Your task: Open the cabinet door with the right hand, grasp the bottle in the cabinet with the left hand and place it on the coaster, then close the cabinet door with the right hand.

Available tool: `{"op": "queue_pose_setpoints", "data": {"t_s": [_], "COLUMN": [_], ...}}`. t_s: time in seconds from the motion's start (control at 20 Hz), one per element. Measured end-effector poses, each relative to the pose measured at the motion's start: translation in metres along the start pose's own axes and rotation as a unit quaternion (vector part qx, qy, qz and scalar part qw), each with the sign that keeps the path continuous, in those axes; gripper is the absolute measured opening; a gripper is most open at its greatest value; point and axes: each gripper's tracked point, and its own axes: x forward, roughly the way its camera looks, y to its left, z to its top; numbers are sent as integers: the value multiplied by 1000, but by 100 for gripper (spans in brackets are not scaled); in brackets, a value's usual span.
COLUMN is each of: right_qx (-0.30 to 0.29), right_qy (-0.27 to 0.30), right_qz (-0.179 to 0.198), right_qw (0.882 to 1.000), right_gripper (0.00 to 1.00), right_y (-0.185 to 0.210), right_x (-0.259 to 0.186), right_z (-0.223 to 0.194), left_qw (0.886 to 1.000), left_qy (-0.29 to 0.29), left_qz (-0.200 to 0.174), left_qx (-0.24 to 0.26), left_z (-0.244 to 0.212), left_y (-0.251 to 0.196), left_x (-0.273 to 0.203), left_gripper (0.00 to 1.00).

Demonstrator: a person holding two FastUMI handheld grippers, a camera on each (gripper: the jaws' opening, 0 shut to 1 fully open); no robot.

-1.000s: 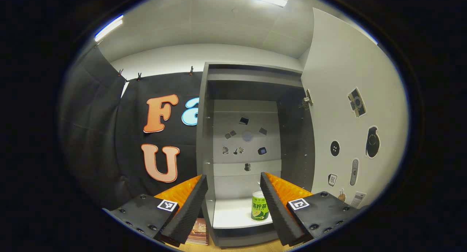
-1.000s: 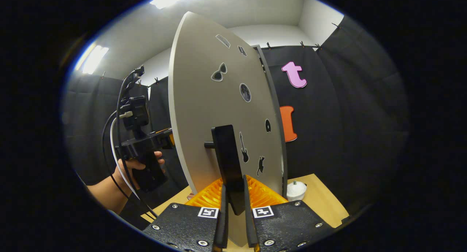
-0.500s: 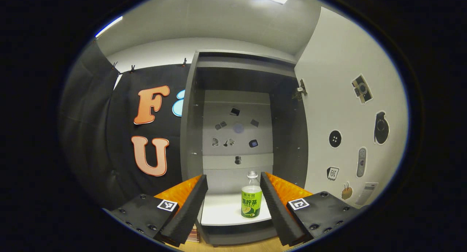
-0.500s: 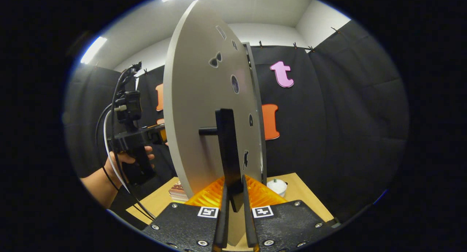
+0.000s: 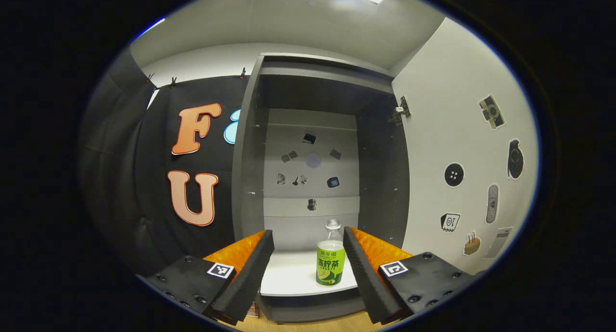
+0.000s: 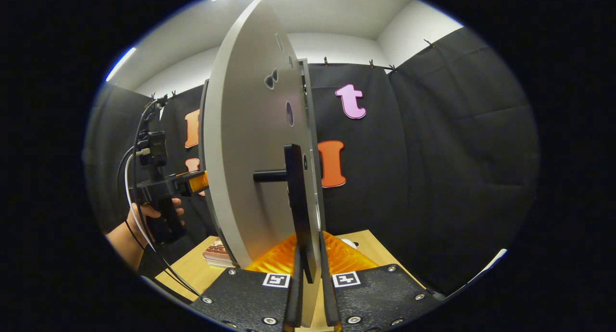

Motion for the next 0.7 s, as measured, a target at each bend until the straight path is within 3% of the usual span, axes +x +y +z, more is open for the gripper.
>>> {"op": "queue_pose_setpoints", "data": {"t_s": [0.15, 0.3, 0.4, 0.5, 0.7], "right_qx": [-1, -3, -2, -4, -21], "right_qy": [0, 1, 1, 1, 2], "right_qz": [-9, -16, -22, -28, -33], "right_qw": [1000, 1000, 1000, 1000, 999], "right_gripper": [14, 17, 23, 36, 45], "right_y": [-2, -7, -12, -14, -18], "right_x": [-2, -1, 3, 5, 2], "right_z": [2, 3, 2, 2, 3], "left_qw": [1000, 1000, 1000, 1000, 999], "left_qy": [7, 17, 21, 26, 35], "left_qz": [-4, -8, -12, -16, -26], "left_qx": [2, 2, 3, 5, 9], "left_z": [-9, -18, -23, -29, -38], "left_y": [-2, -5, -7, -9, -15], "left_x": [6, 12, 17, 18, 22], "left_gripper": [94, 94, 94, 94, 94]}}
